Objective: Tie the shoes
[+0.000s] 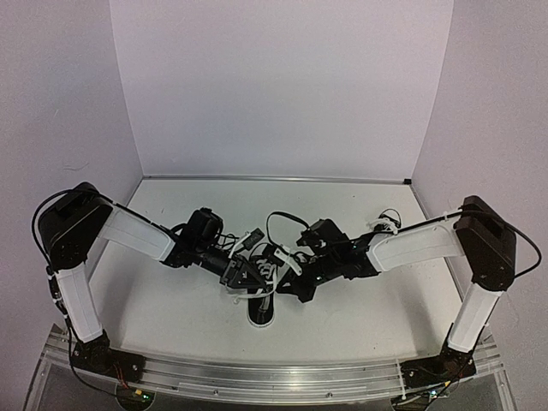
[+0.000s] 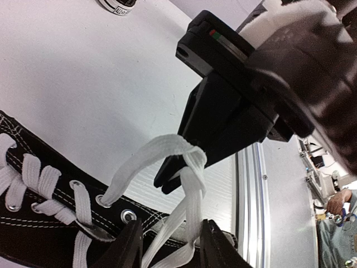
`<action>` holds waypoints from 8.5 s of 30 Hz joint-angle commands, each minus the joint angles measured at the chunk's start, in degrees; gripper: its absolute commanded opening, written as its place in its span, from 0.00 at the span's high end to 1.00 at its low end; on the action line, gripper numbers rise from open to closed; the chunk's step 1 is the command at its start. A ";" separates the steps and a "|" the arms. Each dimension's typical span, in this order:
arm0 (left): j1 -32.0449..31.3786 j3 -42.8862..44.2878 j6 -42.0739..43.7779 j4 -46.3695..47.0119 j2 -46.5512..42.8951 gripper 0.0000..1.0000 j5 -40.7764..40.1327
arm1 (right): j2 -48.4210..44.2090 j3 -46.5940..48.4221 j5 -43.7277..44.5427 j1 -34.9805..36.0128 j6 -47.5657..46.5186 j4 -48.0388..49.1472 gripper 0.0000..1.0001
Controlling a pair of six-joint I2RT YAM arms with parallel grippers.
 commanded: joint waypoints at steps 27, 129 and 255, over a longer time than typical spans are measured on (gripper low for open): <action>-5.44 -8.70 4.05 -24.75 -23.02 0.48 -46.27 | -7.95 -2.77 6.32 0.23 7.90 -6.05 1.00; 5.10 -5.42 -19.35 -33.66 -26.12 1.00 -75.21 | -41.22 -27.97 32.69 -9.83 57.43 -20.59 1.00; 3.05 2.09 40.06 -12.46 -3.53 0.66 -28.23 | -35.69 -14.44 11.00 -9.91 38.31 -6.18 0.02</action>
